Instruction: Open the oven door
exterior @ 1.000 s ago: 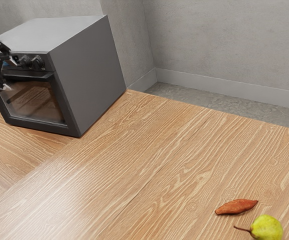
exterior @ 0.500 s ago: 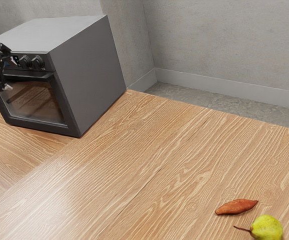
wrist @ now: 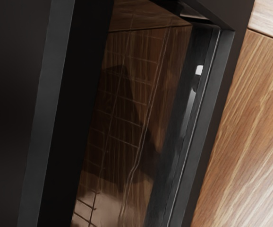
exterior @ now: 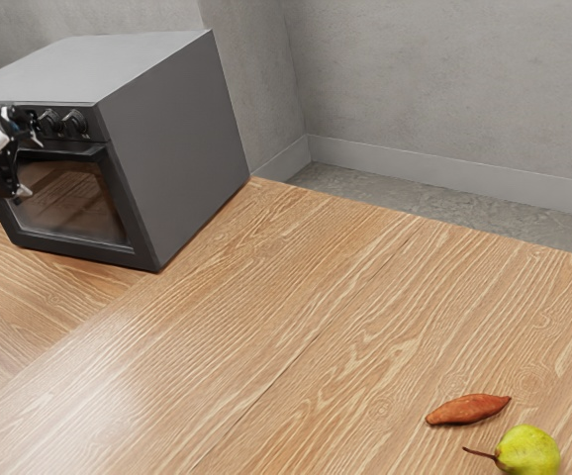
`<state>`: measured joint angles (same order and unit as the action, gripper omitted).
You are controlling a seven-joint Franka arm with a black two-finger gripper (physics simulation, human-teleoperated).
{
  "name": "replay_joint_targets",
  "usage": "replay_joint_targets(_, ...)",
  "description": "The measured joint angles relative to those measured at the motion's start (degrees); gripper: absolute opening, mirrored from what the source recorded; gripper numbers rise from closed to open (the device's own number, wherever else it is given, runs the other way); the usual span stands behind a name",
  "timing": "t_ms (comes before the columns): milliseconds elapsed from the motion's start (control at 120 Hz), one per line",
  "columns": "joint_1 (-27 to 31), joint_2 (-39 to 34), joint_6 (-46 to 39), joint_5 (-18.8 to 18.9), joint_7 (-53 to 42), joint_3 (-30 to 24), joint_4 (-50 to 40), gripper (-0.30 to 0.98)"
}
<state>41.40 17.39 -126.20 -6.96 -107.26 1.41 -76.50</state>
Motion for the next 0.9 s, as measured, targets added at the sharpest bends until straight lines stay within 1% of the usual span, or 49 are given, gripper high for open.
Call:
replay_joint_targets(75,-0.1,-0.2,0.0,0.0,-0.1,0.0,-0.6,0.69)
replay_joint_targets(133,-0.2,-1.6,0.1,0.0,-0.2,0.1,-1.7,0.63)
replay_joint_targets(208,-0.6,-3.7,0.2,0.3,-0.1,0.1,-4.2,0.62)
replay_joint_targets(283,-0.8,-6.1,0.3,0.4,0.1,0.1,-7.9,0.65)
replay_joint_targets(350,-0.9,-10.7,0.2,0.6,0.3,0.1,-13.9,0.61)
replay_joint_targets(367,-1.1,-13.2,0.2,1.1,0.5,0.1,-16.8,0.6)
replay_joint_targets(392,-1.4,-18.4,0.2,2.6,1.0,0.0,-22.3,0.55)
replay_joint_targets(417,-2.1,-24.8,0.3,4.3,1.6,0.2,-28.7,0.56)
replay_joint_targets(467,-5.4,-43.7,1.4,9.1,3.7,0.3,-46.4,0.59)
replay_joint_targets(492,-9.6,-53.0,4.4,12.1,5.4,0.1,-52.1,0.6)
replay_joint_targets(517,-14.4,-60.2,9.2,14.8,7.3,-0.6,-52.9,0.61)
replay_joint_targets(533,-17.2,-63.2,13.1,16.2,8.6,-1.2,-49.6,0.62)
replay_joint_targets(550,-19.8,-64.0,17.5,17.4,10.0,-2.4,-42.9,0.62)
replay_joint_targets(575,-22.9,-60.9,23.8,18.6,12.4,-4.8,-25.4,0.63)
replay_joint_targets(592,-25.2,-56.9,27.4,19.0,14.2,-6.1,-14.6,0.63)
replay_joint_targets(608,-27.5,-52.6,30.5,19.3,16.0,-7.0,-5.8,0.63)
replay_joint_targets(633,-31.0,-44.9,33.7,19.6,18.9,-7.9,4.0,0.64)
replay_joint_targets(667,-33.9,-35.5,36.5,20.0,22.7,-8.3,11.6,0.64)
replay_joint_targets(708,-35.2,-25.4,39.3,19.5,27.2,-4.7,16.5,0.65)
replay_joint_targets(733,-34.2,-20.7,40.5,17.8,29.5,-2.4,18.0,0.65)
replay_joint_targets(767,-32.1,-16.3,41.7,15.7,32.3,-0.2,18.5,0.65)
replay_joint_targets(825,-29.1,-11.8,43.2,12.8,37.1,2.6,16.6,0.66)
replay_joint_targets(900,-30.2,-9.7,44.3,10.5,42.9,4.9,13.0,0.66)
